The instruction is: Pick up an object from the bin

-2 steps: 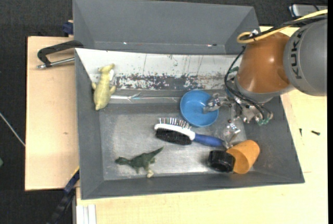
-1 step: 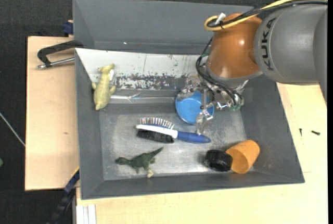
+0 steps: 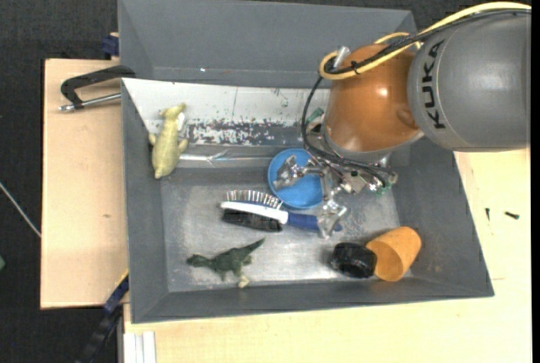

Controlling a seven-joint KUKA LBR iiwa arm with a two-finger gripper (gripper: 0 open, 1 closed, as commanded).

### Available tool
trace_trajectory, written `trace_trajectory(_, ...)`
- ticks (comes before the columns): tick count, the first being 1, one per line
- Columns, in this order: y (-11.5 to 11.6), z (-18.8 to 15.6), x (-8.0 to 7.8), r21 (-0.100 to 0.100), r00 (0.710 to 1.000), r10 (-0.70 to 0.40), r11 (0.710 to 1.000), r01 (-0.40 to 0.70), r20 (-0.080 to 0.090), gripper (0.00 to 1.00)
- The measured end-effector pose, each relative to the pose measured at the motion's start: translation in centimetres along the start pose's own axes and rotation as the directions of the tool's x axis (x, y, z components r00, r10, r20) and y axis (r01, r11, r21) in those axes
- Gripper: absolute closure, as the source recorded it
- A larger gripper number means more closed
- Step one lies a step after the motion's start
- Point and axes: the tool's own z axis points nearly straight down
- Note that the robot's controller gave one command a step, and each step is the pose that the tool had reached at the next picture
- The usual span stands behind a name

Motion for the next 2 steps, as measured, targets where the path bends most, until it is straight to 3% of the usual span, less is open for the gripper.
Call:
trace_trajectory(1,3.0,2.9,-3.4,0.005,0.977,0.212,0.977,-0.212,0.009,0.0)
trace_trajectory(2,12.9,3.0,-6.1,0.0,0.97,0.242,0.97,-0.242,0.01,0.0)
